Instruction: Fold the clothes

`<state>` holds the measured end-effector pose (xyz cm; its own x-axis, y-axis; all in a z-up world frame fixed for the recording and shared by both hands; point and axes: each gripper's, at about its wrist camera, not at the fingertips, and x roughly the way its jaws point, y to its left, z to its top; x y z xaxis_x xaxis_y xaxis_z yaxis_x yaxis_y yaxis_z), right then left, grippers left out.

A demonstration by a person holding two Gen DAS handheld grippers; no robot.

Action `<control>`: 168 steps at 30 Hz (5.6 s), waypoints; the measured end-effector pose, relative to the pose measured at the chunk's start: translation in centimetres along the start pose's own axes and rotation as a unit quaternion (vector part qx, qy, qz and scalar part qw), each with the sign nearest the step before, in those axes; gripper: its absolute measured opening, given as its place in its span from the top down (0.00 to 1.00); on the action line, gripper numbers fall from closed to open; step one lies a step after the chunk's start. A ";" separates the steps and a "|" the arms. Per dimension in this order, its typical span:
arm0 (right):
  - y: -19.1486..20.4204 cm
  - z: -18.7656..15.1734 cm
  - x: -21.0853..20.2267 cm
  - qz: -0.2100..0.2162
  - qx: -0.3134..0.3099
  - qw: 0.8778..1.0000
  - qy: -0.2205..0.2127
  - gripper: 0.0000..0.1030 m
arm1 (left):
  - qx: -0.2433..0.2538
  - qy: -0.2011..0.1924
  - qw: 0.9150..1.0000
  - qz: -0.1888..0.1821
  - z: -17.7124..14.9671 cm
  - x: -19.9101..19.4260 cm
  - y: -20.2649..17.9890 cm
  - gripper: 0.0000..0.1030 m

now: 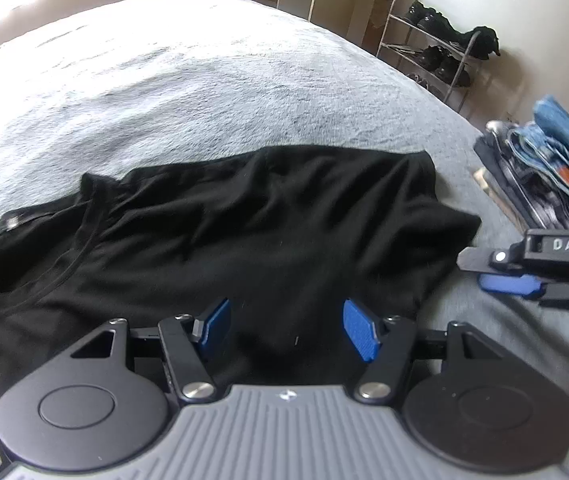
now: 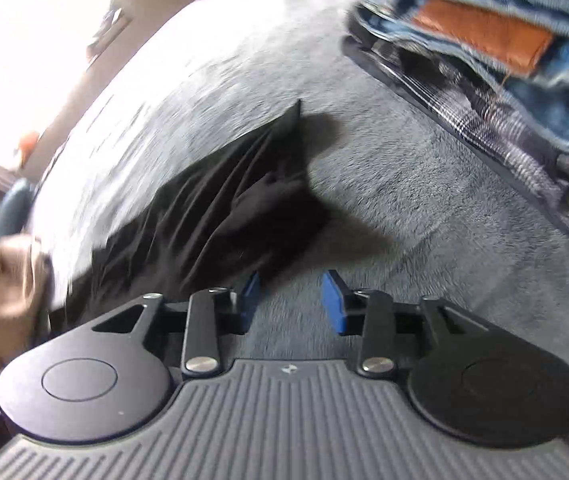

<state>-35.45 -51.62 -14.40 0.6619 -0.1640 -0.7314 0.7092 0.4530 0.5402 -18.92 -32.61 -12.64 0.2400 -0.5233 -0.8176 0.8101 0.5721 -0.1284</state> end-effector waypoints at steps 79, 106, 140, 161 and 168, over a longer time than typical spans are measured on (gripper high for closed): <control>6.2 8.3 5.4 0.010 -0.049 0.997 -0.060 0.98 | -0.177 -0.079 0.965 -0.177 3.6 0.2 -0.8 0.93; 11.8 6.2 4.9 -0.002 -0.238 0.971 0.003 0.94 | -0.091 -0.094 0.967 -0.218 1.1 -1.5 -3.0 0.94; 9.9 -4.3 -0.5 0.030 -0.324 0.942 0.078 0.68 | -0.241 -0.003 0.960 -0.142 -0.7 -1.5 11.1 0.46; 12.5 -12.0 0.9 -0.055 -0.624 0.779 0.008 0.95 | -0.130 0.022 0.989 -0.071 -0.4 -1.5 7.5 0.93; 12.2 -12.1 1.3 -0.068 -0.627 0.776 0.007 0.95 | -0.138 0.071 0.987 -0.039 -1.4 -1.8 7.8 0.93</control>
<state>-28.86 -35.70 -13.80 0.5935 -0.2791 -0.7549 -0.0275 0.9304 -0.3656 -13.83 -26.32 -12.95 0.0899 -0.4904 -0.8668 0.6415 0.6943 -0.3262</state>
